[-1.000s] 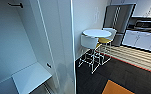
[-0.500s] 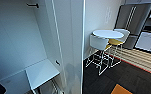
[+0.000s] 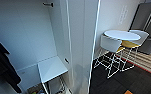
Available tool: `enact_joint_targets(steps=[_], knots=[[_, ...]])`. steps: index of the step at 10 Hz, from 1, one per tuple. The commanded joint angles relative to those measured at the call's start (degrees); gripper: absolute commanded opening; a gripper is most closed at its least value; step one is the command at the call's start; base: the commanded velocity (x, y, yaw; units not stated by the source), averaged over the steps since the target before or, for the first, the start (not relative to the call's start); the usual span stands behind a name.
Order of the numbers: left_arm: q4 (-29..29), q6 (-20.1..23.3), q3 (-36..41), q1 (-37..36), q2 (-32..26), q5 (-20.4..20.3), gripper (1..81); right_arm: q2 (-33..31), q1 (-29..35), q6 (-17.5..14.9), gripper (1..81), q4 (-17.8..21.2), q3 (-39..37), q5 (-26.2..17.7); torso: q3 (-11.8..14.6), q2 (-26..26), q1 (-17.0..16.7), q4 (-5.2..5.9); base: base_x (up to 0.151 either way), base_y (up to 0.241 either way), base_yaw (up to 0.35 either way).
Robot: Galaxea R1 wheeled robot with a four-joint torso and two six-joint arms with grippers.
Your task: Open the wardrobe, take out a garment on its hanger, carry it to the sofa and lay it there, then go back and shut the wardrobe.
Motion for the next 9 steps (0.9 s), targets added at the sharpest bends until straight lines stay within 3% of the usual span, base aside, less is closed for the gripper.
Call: enact_joint_targets(steps=[1, 9], knots=[[0.7, 0.37, -0.27, -1.39, -0.48, 2.07, 81.1, -0.28, 0.68, 0.02, 81.1, -0.62, -0.01, -3.07, 0.0, 0.0, 0.0, 0.0, 0.0, 0.0, 0.284], [0.7, 0.46, -0.27, -1.39, -0.04, 2.78, 81.1, -0.27, 0.6, 0.02, 81.1, -0.54, -0.01, -2.98, 0.02, -0.02, -0.05, 0.0, 0.0, 0.0, 0.284]])
